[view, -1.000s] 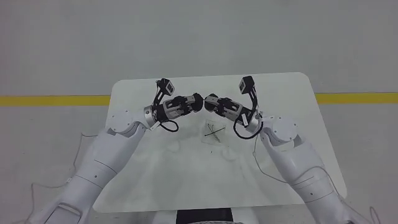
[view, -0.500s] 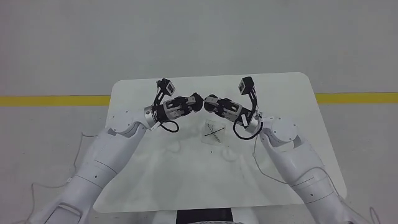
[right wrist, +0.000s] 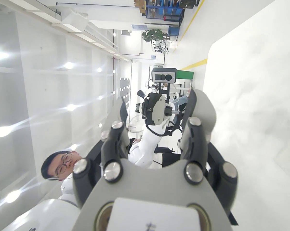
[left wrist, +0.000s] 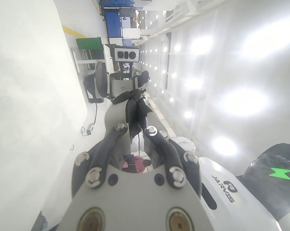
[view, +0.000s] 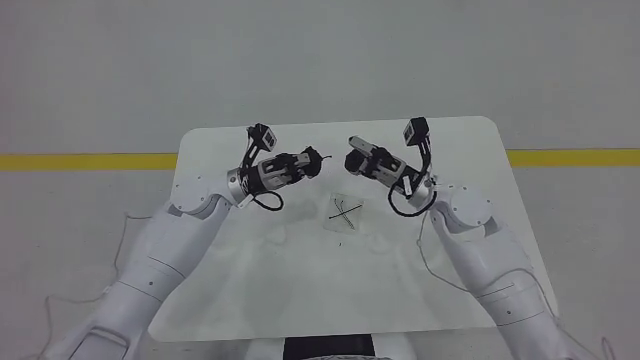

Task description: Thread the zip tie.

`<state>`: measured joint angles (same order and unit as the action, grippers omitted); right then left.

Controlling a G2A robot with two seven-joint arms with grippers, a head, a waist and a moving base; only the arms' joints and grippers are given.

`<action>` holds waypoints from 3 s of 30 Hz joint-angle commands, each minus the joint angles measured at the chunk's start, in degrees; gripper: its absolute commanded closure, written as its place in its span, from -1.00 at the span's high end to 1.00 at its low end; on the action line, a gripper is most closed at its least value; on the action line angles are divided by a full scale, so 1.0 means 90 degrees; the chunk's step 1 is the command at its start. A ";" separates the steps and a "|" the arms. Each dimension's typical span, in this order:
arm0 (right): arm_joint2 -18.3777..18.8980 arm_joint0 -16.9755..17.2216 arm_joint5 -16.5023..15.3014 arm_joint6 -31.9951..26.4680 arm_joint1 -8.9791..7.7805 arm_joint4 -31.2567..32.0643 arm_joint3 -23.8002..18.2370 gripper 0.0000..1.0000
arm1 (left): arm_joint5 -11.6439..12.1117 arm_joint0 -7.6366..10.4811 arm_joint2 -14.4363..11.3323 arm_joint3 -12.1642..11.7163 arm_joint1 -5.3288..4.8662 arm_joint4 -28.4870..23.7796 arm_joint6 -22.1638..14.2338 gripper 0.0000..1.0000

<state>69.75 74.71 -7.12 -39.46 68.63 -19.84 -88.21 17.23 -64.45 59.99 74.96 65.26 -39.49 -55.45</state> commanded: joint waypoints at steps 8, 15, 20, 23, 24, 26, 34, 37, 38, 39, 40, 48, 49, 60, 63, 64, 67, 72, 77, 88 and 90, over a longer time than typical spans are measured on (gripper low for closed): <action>0.0172 0.0060 -0.0007 -0.0418 -0.0064 0.0105 -0.0016 1.00 | 0.0114 -0.0188 0.0284 0.0136 -0.0081 -0.0108 -0.0147 -1.00; 0.0172 0.0060 -0.0007 -0.0418 -0.0064 0.0105 -0.0016 1.00 | 0.0117 -0.0191 0.0279 0.0159 -0.0079 -0.0103 -0.0131 -1.00; 0.0172 0.0060 -0.0007 -0.0418 -0.0064 0.0105 -0.0016 1.00 | 0.0250 -0.0420 0.0547 0.0269 -0.0081 -0.0446 -0.0468 -1.00; 0.0172 0.0060 -0.0007 -0.0418 -0.0064 0.0105 -0.0016 1.00 | 0.0250 -0.0704 0.1011 0.0283 -0.0084 -0.0671 -0.0939 -1.00; 0.0172 0.0060 -0.0007 -0.0418 -0.0064 0.0105 -0.0016 1.00 | 0.0250 -0.0792 0.1151 0.0277 -0.0079 -0.0727 -0.1064 -1.00; 0.0172 0.0060 -0.0007 -0.0418 -0.0064 0.0105 -0.0016 1.00 | 0.0250 -0.0983 0.1507 0.0252 -0.0061 -0.0814 -0.1340 -1.00; 0.0057 -0.0029 0.0098 -0.0483 -0.0109 0.1046 -0.0148 1.00 | 0.0250 -0.1277 0.2333 0.0170 0.0062 -0.0853 -0.1985 -1.00; -0.0063 -0.0197 0.0210 -0.0773 -0.0143 0.1653 -0.0276 1.00 | 0.0250 -0.1277 0.2333 0.0170 0.0062 -0.0853 -0.1985 -1.00; -0.0107 -0.0274 0.0242 -0.0896 -0.0164 0.2012 -0.0316 1.00 | 0.0250 -0.1277 0.2333 0.0170 0.0062 -0.0853 -0.1985 -1.00; -0.0170 -0.0391 0.0254 -0.1087 -0.0200 0.2637 -0.0406 1.00 | 0.0250 -0.1277 0.2333 0.0170 0.0062 -0.0853 -0.1985 -1.00; -0.0232 -0.0453 0.0195 -0.1252 -0.0222 0.2998 -0.0463 1.00 | 0.0250 -0.1277 0.2333 0.0170 0.0062 -0.0853 -0.1985 -1.00; -0.0318 -0.0493 -0.0028 -0.1448 -0.0233 0.3099 -0.0489 1.00 | 0.0250 -0.1277 0.2333 0.0170 0.0062 -0.0853 -0.1985 -1.00; -0.0318 -0.0493 -0.0028 -0.1448 -0.0233 0.3099 -0.0489 1.00 | 0.0250 -0.1277 0.2333 0.0170 0.0062 -0.0853 -0.1985 -1.00; -0.0618 -0.0714 0.0132 -0.1786 -0.0291 0.4593 -0.0675 1.00 | 0.0250 -0.1277 0.2333 0.0170 0.0062 -0.0853 -0.1985 -1.00; -0.0894 -0.1017 0.0258 -0.1946 -0.0294 0.5542 -0.0708 1.00 | 0.0250 -0.1277 0.2333 0.0170 0.0062 -0.0853 -0.1985 -1.00; -0.1020 -0.1135 0.0300 -0.2043 -0.0291 0.5896 -0.0715 1.00 | 0.0250 -0.1277 0.2333 0.0170 0.0062 -0.0853 -0.1985 -1.00; -0.1456 -0.1459 0.0453 -0.2348 -0.0250 0.6704 -0.0650 1.00 | 0.0250 -0.1277 0.2333 0.0170 0.0062 -0.0853 -0.1985 -1.00; -0.2063 -0.1796 0.1106 -0.2858 -0.0115 0.7130 -0.0345 1.00 | 0.0250 -0.1277 0.2333 0.0170 0.0062 -0.0853 -0.1985 -1.00; -0.2110 -0.1802 0.1227 -0.2822 -0.0085 0.7009 -0.0349 1.00 | 0.0250 -0.1277 0.2333 0.0170 0.0062 -0.0853 -0.1985 -1.00; -0.2514 -0.1893 0.1244 -0.3268 0.0028 0.6690 -0.0126 1.00 | 0.0250 -0.1277 0.2333 0.0170 0.0062 -0.0853 -0.1985 -1.00; -0.2617 -0.1950 0.1323 -0.3318 0.0088 0.6414 -0.0047 1.00 | 0.0250 -0.1277 0.2333 0.0170 0.0062 -0.0853 -0.1985 -1.00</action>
<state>46.67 57.48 4.40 -69.19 69.16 39.23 -89.02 19.48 -75.93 80.99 76.49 65.83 -47.17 -73.32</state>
